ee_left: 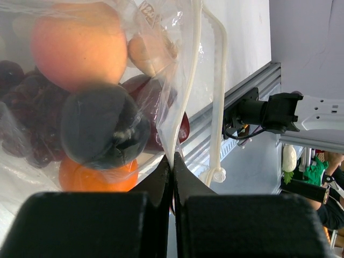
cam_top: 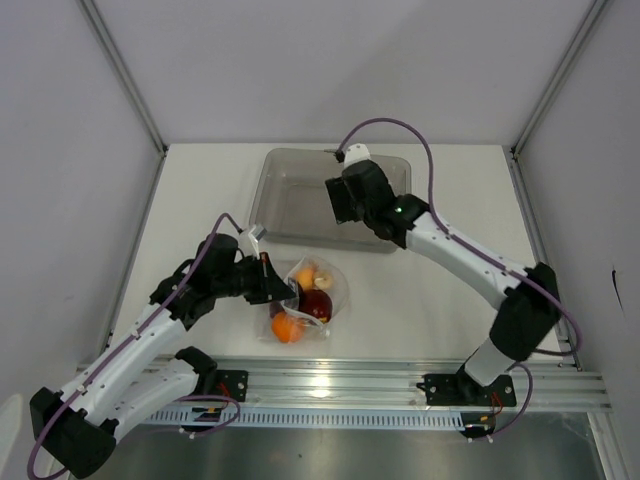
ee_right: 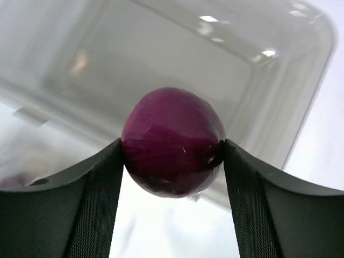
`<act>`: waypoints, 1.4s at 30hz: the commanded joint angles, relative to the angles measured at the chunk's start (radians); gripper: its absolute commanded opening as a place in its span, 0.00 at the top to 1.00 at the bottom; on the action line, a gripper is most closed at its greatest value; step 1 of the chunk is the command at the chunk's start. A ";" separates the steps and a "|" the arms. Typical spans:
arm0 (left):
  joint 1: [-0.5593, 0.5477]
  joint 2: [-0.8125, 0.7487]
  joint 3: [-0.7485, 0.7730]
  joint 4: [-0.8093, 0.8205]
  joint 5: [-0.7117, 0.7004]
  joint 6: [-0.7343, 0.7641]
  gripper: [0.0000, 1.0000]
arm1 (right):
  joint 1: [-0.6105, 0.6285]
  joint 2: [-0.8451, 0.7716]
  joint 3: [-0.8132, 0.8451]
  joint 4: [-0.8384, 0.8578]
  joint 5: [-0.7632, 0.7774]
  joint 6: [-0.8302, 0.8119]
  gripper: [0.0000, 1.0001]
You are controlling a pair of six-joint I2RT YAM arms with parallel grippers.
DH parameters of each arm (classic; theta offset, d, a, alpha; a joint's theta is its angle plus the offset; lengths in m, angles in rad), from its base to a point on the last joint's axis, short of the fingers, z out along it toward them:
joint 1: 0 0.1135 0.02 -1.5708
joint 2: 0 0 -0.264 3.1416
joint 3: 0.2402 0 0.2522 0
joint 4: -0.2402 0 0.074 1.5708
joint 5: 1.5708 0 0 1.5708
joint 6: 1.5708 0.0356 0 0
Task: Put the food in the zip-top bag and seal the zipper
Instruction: Place the fake vegetable in the zipper food storage bag.
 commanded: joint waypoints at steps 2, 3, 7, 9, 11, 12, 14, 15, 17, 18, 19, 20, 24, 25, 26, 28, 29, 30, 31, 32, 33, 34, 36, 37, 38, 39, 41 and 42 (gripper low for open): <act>0.008 -0.020 0.003 0.023 0.024 -0.010 0.99 | 0.016 -0.220 -0.160 -0.002 -0.258 0.135 0.88; 0.008 -0.020 0.002 0.023 0.024 -0.010 0.99 | 0.022 -0.262 -0.227 0.021 -0.301 0.143 0.88; 0.008 -0.023 0.005 0.021 0.022 -0.009 0.99 | 0.051 -0.447 -0.332 0.043 -0.478 0.192 0.87; 0.008 -0.022 0.003 0.021 0.021 -0.009 0.99 | 0.071 -0.487 -0.375 0.055 -0.550 0.230 0.87; 0.010 -0.022 0.005 0.023 0.021 -0.010 0.99 | 0.079 -0.521 -0.402 0.084 -0.626 0.256 0.86; 0.008 -0.020 0.003 0.026 0.021 -0.013 0.99 | 0.084 -0.526 -0.430 0.095 -0.692 0.284 0.85; 0.008 -0.020 0.003 0.029 0.025 -0.015 0.99 | 0.100 -0.524 -0.456 0.130 -0.725 0.310 0.84; 0.010 -0.019 0.006 0.030 0.025 -0.015 1.00 | 0.105 -0.518 -0.467 0.139 -0.748 0.328 0.83; 0.008 -0.019 0.008 0.026 0.024 -0.015 0.99 | 0.125 -0.494 -0.485 0.155 -0.757 0.342 0.82; 0.008 -0.017 0.012 0.023 0.024 -0.014 0.99 | 0.133 -0.484 -0.487 0.159 -0.759 0.350 0.82; 0.010 -0.020 0.015 0.018 0.022 -0.014 1.00 | 0.148 -0.477 -0.494 0.165 -0.759 0.353 0.82; 0.010 -0.020 0.017 0.013 0.018 -0.012 0.99 | 0.154 -0.463 -0.496 0.176 -0.754 0.356 0.82; 0.010 -0.023 0.022 0.007 0.018 -0.012 0.99 | 0.166 -0.434 -0.516 0.202 -0.747 0.368 0.74; 0.008 -0.027 0.022 0.007 0.018 -0.014 1.00 | 0.166 -0.426 -0.519 0.207 -0.740 0.368 0.65; 0.008 -0.027 0.025 0.007 0.019 -0.015 1.00 | 0.166 -0.420 -0.517 0.208 -0.740 0.367 0.61; 0.010 -0.028 0.023 0.007 0.021 -0.015 0.99 | 0.166 -0.400 -0.513 0.212 -0.740 0.362 0.52; 0.010 -0.031 0.023 0.007 0.021 -0.017 0.99 | 0.166 -0.394 -0.508 0.212 -0.733 0.362 0.41; 0.008 -0.031 0.025 0.007 0.021 -0.017 0.99 | 0.168 -0.379 -0.501 0.212 -0.730 0.361 0.35; 0.010 -0.031 0.025 0.006 0.021 -0.017 0.99 | 0.168 -0.372 -0.493 0.205 -0.727 0.356 0.27; 0.008 -0.031 0.023 0.007 0.022 -0.018 0.99 | 0.168 -0.366 -0.484 0.199 -0.714 0.348 0.25; 0.010 -0.033 0.023 0.007 0.022 -0.018 0.99 | 0.168 -0.359 -0.459 0.193 -0.704 0.344 0.22; 0.008 -0.033 0.025 0.006 0.022 -0.020 1.00 | 0.168 -0.346 -0.446 0.181 -0.698 0.341 0.17; 0.010 -0.034 0.029 0.004 0.025 -0.020 0.99 | 0.168 -0.340 -0.410 0.169 -0.670 0.333 0.02; 0.008 -0.034 0.028 0.004 0.025 -0.020 0.99 | 0.168 -0.340 -0.401 0.159 -0.661 0.330 0.01; 0.008 -0.036 0.029 0.003 0.024 -0.020 0.99 | 0.168 -0.340 -0.392 0.153 -0.652 0.330 0.01; 0.010 -0.039 0.031 0.001 0.024 -0.020 0.99 | 0.168 -0.342 -0.384 0.149 -0.638 0.330 0.01; 0.008 -0.040 0.035 -0.003 0.024 -0.018 0.99 | 0.168 -0.358 -0.369 0.132 -0.628 0.330 0.01; 0.010 -0.040 0.037 -0.003 0.022 -0.018 0.99 | 0.168 -0.369 -0.369 0.129 -0.616 0.332 0.01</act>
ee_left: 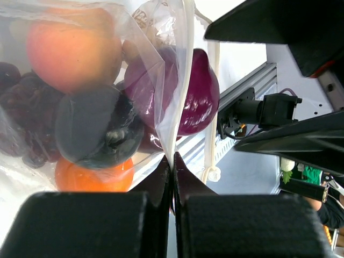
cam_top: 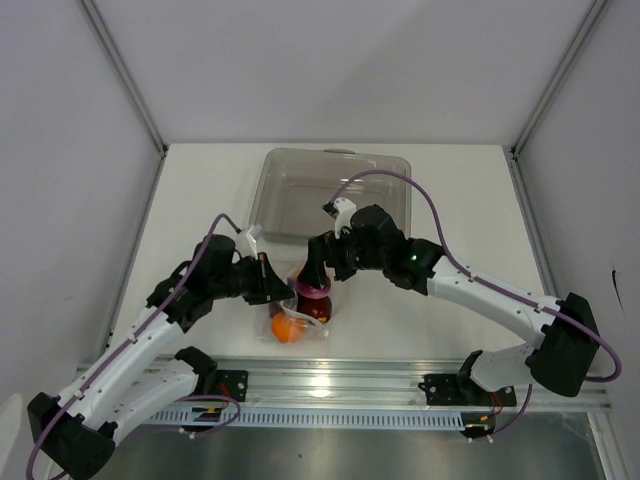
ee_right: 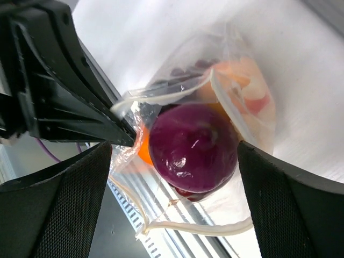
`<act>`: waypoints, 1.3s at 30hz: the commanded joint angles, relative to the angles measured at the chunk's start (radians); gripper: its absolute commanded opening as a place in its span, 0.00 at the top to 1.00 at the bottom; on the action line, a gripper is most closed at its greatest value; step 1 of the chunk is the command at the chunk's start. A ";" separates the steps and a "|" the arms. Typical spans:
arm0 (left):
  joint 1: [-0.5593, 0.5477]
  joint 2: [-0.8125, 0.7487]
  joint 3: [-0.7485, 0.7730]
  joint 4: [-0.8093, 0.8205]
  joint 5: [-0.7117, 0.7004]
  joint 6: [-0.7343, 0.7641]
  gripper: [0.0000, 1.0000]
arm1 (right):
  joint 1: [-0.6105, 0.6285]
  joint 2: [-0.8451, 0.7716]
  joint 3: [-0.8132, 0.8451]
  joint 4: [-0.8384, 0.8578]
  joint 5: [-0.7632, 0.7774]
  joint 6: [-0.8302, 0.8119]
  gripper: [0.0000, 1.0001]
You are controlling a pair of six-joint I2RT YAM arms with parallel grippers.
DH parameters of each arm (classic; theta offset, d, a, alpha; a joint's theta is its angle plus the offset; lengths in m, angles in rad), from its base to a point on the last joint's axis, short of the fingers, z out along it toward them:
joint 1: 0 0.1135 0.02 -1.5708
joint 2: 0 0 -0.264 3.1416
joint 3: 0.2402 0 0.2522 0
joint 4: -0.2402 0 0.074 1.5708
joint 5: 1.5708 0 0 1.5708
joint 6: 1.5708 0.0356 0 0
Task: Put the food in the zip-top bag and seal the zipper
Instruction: Place the fake vegetable in the zipper food storage bag, then adjust the zipper food storage bag at the center of the board.
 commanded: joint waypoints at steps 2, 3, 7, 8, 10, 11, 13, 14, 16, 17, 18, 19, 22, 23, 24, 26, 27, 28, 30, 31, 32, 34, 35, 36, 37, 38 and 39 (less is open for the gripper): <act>0.010 -0.021 0.035 -0.003 0.017 -0.015 0.99 | 0.005 -0.072 0.051 -0.037 0.065 -0.006 0.01; 0.010 -0.022 0.037 -0.003 0.017 -0.015 0.99 | 0.006 -0.088 0.048 -0.055 0.082 -0.005 0.01; 0.008 -0.022 0.037 -0.002 0.023 -0.015 0.99 | 0.018 -0.186 -0.001 -0.112 0.161 0.020 0.01; 0.010 -0.022 0.040 -0.002 0.025 -0.014 0.99 | 0.018 -0.225 -0.018 -0.118 0.174 0.026 0.01; 0.008 -0.024 0.038 -0.002 0.028 -0.012 0.99 | 0.018 -0.258 -0.047 -0.162 0.223 0.053 0.01; 0.008 -0.025 0.040 -0.003 0.026 -0.012 0.99 | 0.009 -0.269 -0.075 -0.176 0.243 0.059 0.01; 0.010 -0.027 0.040 -0.002 0.028 -0.012 1.00 | 0.000 -0.284 -0.107 -0.195 0.272 0.081 0.03; 0.010 -0.025 0.040 0.000 0.028 -0.012 0.99 | -0.004 -0.286 -0.125 -0.193 0.264 0.089 0.05; 0.010 -0.024 0.040 0.003 0.033 -0.015 1.00 | -0.017 -0.281 -0.177 -0.163 0.255 0.102 0.11; 0.010 -0.024 0.040 0.004 0.033 -0.015 0.99 | -0.020 -0.275 -0.193 -0.149 0.223 0.118 0.13; 0.010 -0.025 0.041 0.004 0.033 -0.015 0.99 | -0.023 -0.269 -0.219 -0.119 0.206 0.125 0.15; 0.010 -0.025 0.041 0.003 0.034 -0.015 0.99 | -0.024 -0.258 -0.231 -0.103 0.197 0.130 0.18; 0.010 -0.025 0.045 -0.003 0.031 -0.012 0.99 | -0.034 -0.229 -0.265 -0.036 0.174 0.145 0.24; 0.010 -0.025 0.045 -0.003 0.029 -0.012 0.99 | -0.037 -0.223 -0.273 -0.014 0.165 0.147 0.26; 0.010 -0.024 0.045 -0.003 0.029 -0.014 1.00 | -0.044 -0.214 -0.280 0.016 0.148 0.153 0.28; 0.010 -0.022 0.045 -0.002 0.033 -0.014 0.99 | -0.049 -0.188 -0.282 0.033 0.131 0.153 0.47; 0.010 -0.021 0.045 -0.002 0.033 -0.015 0.99 | -0.049 -0.177 -0.279 0.041 0.123 0.155 0.53; 0.010 -0.022 0.043 -0.002 0.033 -0.015 0.99 | -0.051 -0.163 -0.276 0.046 0.111 0.156 0.54; 0.010 -0.025 0.041 0.000 0.033 -0.017 0.99 | -0.052 -0.154 -0.279 0.067 0.094 0.156 0.54; 0.010 -0.027 0.038 0.000 0.031 -0.017 0.99 | -0.052 -0.149 -0.285 0.075 0.085 0.161 0.54; 0.008 -0.025 0.040 0.000 0.031 -0.017 0.99 | -0.051 -0.141 -0.287 0.081 0.080 0.162 0.54; 0.010 -0.024 0.040 0.000 0.033 -0.017 0.99 | -0.052 -0.132 -0.291 0.093 0.066 0.165 0.54; 0.010 -0.025 0.040 0.000 0.033 -0.017 1.00 | -0.055 -0.122 -0.291 0.095 0.065 0.167 0.54; 0.010 -0.027 0.040 0.000 0.033 -0.017 1.00 | -0.054 -0.114 -0.291 0.101 0.062 0.168 0.55; 0.010 -0.027 0.040 0.000 0.033 -0.017 0.99 | -0.055 -0.108 -0.291 0.104 0.059 0.171 0.56; 0.010 -0.028 0.043 -0.002 0.033 -0.017 0.99 | -0.057 -0.103 -0.291 0.109 0.048 0.173 0.60; 0.010 -0.028 0.043 -0.002 0.031 -0.015 1.00 | -0.055 -0.095 -0.291 0.115 0.043 0.176 0.71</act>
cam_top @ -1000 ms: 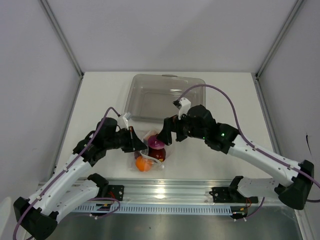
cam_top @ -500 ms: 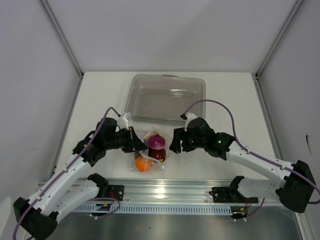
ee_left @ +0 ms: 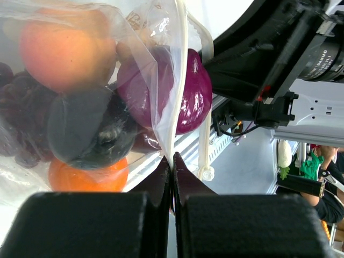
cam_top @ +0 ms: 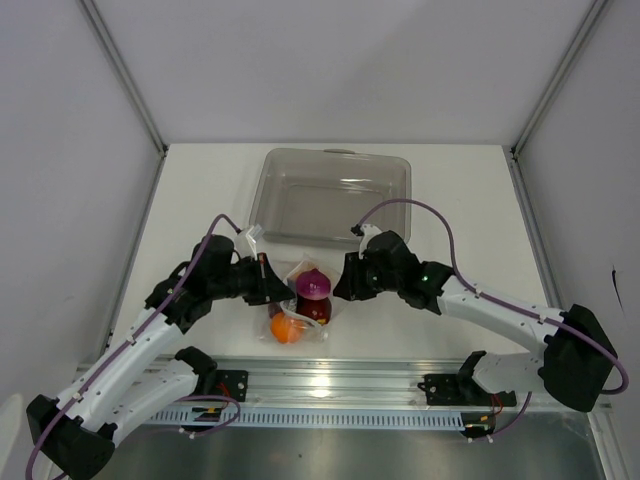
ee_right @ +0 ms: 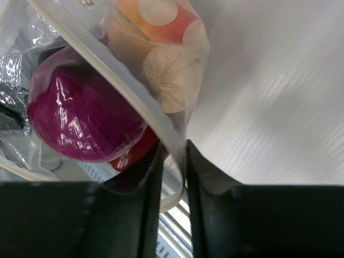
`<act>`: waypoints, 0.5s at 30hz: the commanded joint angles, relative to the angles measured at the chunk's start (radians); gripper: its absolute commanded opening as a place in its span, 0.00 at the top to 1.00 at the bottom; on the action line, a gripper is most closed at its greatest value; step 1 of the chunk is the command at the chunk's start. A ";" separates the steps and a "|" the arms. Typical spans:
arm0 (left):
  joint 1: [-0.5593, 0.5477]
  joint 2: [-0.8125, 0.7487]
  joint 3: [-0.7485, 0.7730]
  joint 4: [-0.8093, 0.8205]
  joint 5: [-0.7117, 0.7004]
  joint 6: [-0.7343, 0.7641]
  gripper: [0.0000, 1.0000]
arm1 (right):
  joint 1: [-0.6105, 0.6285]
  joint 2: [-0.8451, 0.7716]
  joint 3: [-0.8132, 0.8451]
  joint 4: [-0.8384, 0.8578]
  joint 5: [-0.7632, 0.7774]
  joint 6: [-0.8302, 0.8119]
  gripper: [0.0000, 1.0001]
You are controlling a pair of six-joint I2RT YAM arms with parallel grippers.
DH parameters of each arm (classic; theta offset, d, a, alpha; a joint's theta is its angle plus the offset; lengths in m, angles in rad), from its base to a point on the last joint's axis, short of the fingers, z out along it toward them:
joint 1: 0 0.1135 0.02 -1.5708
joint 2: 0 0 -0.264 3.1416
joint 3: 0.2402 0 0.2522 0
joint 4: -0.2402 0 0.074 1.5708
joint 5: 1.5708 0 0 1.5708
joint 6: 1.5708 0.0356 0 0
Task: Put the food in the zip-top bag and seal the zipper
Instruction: Adjust the zipper food storage bag at the center of the board.
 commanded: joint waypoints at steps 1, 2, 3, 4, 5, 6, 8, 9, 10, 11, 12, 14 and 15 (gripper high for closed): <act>0.009 -0.014 0.041 0.000 0.013 -0.014 0.99 | -0.002 0.020 -0.002 0.066 -0.036 0.022 0.78; 0.009 -0.013 0.044 -0.001 0.013 -0.014 0.99 | -0.004 0.022 -0.002 0.064 -0.041 0.022 0.86; 0.009 -0.014 0.045 -0.004 0.011 -0.010 1.00 | -0.004 0.020 0.001 0.058 -0.041 0.023 0.99; 0.009 -0.014 0.047 -0.006 0.011 -0.009 0.99 | -0.004 0.014 0.006 0.053 -0.039 0.022 1.00; 0.009 -0.014 0.057 -0.006 0.011 -0.007 0.99 | -0.004 0.010 0.011 0.043 -0.031 0.013 1.00; 0.008 -0.013 0.058 -0.010 0.010 -0.001 0.99 | 0.001 -0.001 0.020 0.038 -0.028 0.002 1.00; 0.008 -0.013 0.081 -0.016 0.013 0.012 1.00 | 0.001 -0.027 0.050 -0.021 -0.010 -0.041 1.00; 0.008 -0.013 0.117 -0.026 0.014 0.029 0.99 | 0.002 -0.036 0.104 -0.055 0.017 -0.058 1.00; 0.009 -0.016 0.131 -0.032 0.037 0.035 0.99 | 0.002 -0.056 0.139 -0.087 0.030 -0.076 1.00; 0.009 -0.020 0.146 -0.033 0.052 0.040 0.99 | 0.006 -0.066 0.174 -0.150 0.039 -0.092 1.00; 0.008 -0.035 0.192 -0.036 0.066 0.042 0.99 | 0.009 -0.078 0.208 -0.176 0.056 -0.110 1.00; 0.009 -0.057 0.219 -0.035 0.088 0.031 0.99 | 0.025 -0.122 0.285 -0.206 0.068 -0.119 1.00; 0.008 -0.068 0.235 -0.035 0.089 0.023 0.99 | 0.030 -0.135 0.297 -0.206 0.071 -0.113 1.00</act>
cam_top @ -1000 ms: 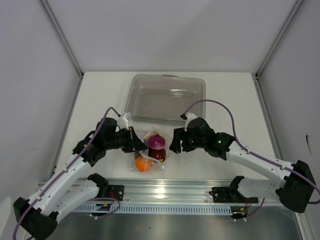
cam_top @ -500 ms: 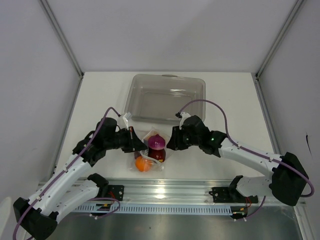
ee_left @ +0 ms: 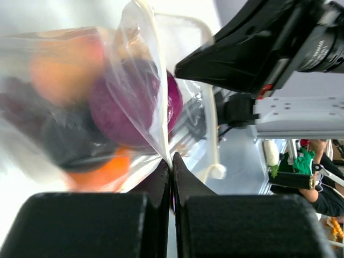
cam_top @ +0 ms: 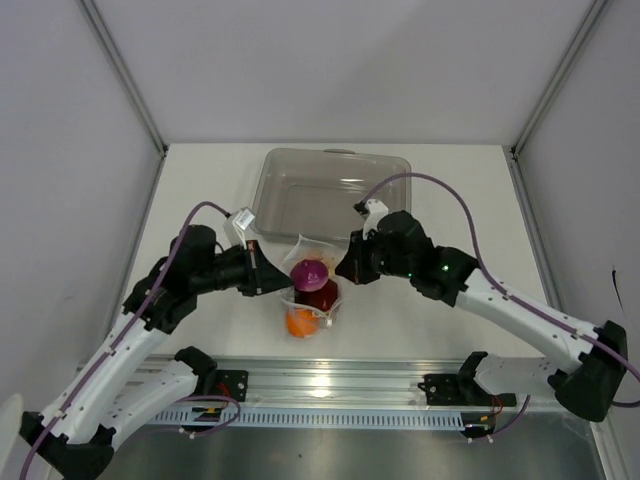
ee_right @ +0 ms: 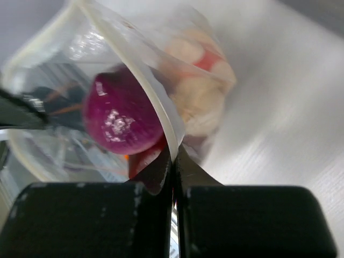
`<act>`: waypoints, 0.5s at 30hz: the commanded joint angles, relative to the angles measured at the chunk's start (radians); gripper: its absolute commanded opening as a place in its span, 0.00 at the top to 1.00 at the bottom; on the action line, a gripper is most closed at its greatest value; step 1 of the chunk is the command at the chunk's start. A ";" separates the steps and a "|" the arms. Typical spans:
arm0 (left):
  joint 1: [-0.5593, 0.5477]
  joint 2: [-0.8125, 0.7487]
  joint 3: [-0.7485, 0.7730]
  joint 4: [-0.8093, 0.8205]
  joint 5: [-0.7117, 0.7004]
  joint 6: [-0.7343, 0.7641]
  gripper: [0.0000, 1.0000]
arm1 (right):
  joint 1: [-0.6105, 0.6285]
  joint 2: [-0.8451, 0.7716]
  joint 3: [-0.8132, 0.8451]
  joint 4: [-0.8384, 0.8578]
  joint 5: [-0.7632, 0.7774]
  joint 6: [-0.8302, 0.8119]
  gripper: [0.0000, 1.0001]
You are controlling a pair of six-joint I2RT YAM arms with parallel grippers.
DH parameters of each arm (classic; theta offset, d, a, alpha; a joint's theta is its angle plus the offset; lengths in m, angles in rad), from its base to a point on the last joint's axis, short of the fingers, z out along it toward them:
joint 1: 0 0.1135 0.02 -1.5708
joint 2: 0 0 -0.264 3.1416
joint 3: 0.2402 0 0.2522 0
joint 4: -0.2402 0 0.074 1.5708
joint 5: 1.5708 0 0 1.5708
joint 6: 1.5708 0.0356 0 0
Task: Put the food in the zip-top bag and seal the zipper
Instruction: Adjust the zipper food storage bag at the center of the board.
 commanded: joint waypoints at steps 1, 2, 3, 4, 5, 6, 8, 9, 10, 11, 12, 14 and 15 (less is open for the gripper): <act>0.007 -0.066 0.094 0.025 0.060 0.000 0.99 | 0.017 -0.111 0.119 -0.035 0.037 -0.037 1.00; 0.007 -0.072 0.086 0.028 0.059 -0.015 0.99 | 0.018 -0.115 0.114 -0.026 0.036 -0.033 1.00; 0.007 -0.076 0.077 0.037 0.056 -0.021 1.00 | 0.018 -0.113 0.103 -0.014 0.036 -0.024 1.00; 0.007 -0.073 0.043 0.055 0.045 -0.025 0.99 | 0.014 -0.096 0.079 0.001 0.034 -0.019 1.00; 0.007 -0.066 0.001 0.058 0.039 -0.035 0.99 | 0.014 -0.084 0.065 0.006 0.032 -0.011 1.00; 0.007 -0.056 -0.021 0.063 0.036 -0.041 0.99 | 0.014 -0.069 0.050 0.014 0.026 0.005 1.00; 0.007 -0.011 -0.116 0.110 0.042 -0.052 1.00 | 0.014 -0.023 -0.002 0.052 0.012 0.018 1.00; 0.007 0.007 -0.136 0.121 0.043 -0.052 0.99 | 0.016 -0.009 -0.016 0.061 0.014 0.022 1.00; 0.007 0.024 -0.159 0.129 0.043 -0.054 0.99 | 0.016 0.005 -0.027 0.066 0.019 0.025 1.00; 0.007 0.053 -0.166 0.138 0.045 -0.054 0.99 | 0.016 0.017 -0.032 0.066 0.035 0.021 1.00; 0.008 0.061 -0.164 0.143 0.056 -0.054 0.99 | 0.016 0.036 -0.024 0.060 0.042 0.015 1.00; 0.007 0.059 -0.112 0.147 0.065 -0.057 0.99 | 0.017 0.046 0.014 0.012 0.065 -0.017 1.00; 0.007 0.053 -0.069 0.137 0.070 -0.057 0.99 | 0.019 0.046 0.072 -0.007 0.075 -0.030 1.00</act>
